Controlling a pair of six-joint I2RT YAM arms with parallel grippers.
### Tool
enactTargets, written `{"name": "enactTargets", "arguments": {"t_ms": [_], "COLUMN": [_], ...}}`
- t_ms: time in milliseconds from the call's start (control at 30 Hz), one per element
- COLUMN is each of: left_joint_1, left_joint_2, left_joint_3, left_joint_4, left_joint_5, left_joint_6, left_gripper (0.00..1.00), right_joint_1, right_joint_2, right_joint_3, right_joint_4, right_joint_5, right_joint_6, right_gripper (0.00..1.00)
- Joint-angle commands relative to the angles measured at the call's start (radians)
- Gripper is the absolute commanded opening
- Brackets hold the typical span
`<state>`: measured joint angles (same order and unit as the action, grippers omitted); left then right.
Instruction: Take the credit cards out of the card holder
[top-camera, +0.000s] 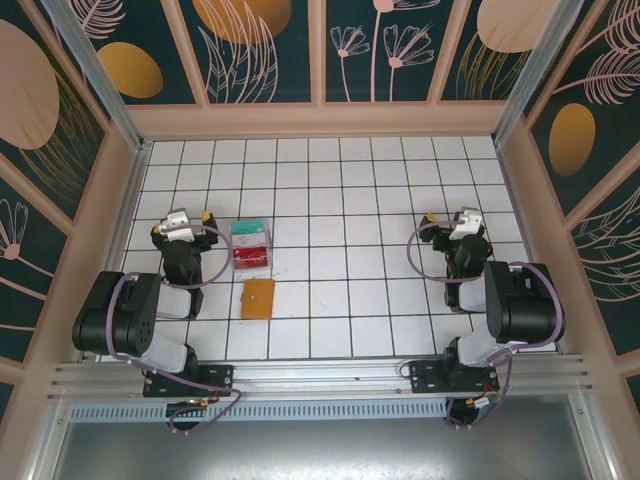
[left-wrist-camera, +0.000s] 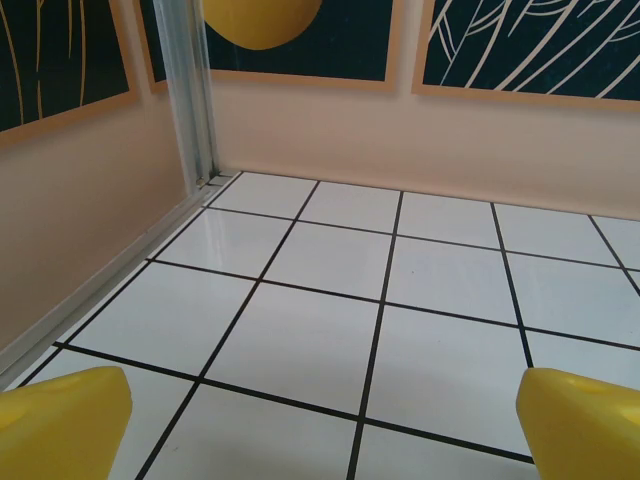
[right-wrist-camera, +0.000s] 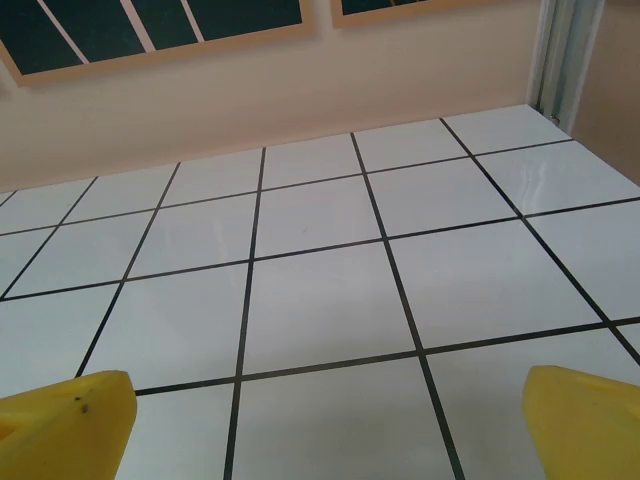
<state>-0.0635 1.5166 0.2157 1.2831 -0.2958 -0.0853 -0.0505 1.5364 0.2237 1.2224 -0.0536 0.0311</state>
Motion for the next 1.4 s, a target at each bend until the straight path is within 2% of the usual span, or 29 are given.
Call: {"name": "enactTargets", "arguments": {"t_ms": [0,533,700,833,900,967,1033,1133,1200,1300,1367], "left_joint_1": [0.007,0.007,0.024,0.025,0.026,0.025,0.025,0.025,0.025,0.025,0.026], "left_joint_2": [0.005,0.004,0.003,-0.032,-0.130,-0.216,-0.262,-0.309,-0.337,-0.395,-0.444], "left_joint_3": [-0.006,-0.002,0.011,0.020,0.092,0.232,0.356,0.482,0.524,0.538,0.529], "left_joint_4": [0.044,0.038,0.004,-0.024,-0.246,-0.582,-0.833,-1.107,-1.205,-1.279,-1.309], "left_joint_5": [0.002,0.004,0.045,0.020,-0.018,-0.107,-0.095,-0.107,-0.088,0.023,0.098], "left_joint_6": [0.010,0.007,-0.001,-0.006,-0.031,-0.136,-0.194,-0.350,-0.406,-0.450,-0.468], "left_gripper": [0.99,0.99,0.99,0.99,0.99,0.99,0.99,0.99,0.99,0.99,0.99], "right_joint_1": [0.005,0.005,0.002,0.004,0.005,0.005,0.005,0.003,0.001,0.000,0.001], "right_joint_2": [0.002,0.002,0.002,-0.003,-0.053,-0.136,-0.209,-0.305,-0.357,-0.409,-0.416], "right_joint_3": [0.017,0.018,0.017,0.017,0.036,0.099,0.151,0.164,0.188,0.264,0.313], "right_joint_4": [0.009,0.009,0.010,0.009,-0.061,-0.261,-0.416,-0.481,-0.533,-0.680,-0.751], "right_joint_5": [-0.002,-0.003,-0.007,-0.002,0.014,0.045,0.064,0.052,0.041,0.042,-0.026], "right_joint_6": [-0.014,-0.014,-0.013,-0.013,-0.007,0.023,0.070,0.144,0.219,0.361,0.397], "right_gripper": [0.99,0.99,0.99,0.99,0.99,0.99,0.99,0.99,0.99,0.99,0.99]}}
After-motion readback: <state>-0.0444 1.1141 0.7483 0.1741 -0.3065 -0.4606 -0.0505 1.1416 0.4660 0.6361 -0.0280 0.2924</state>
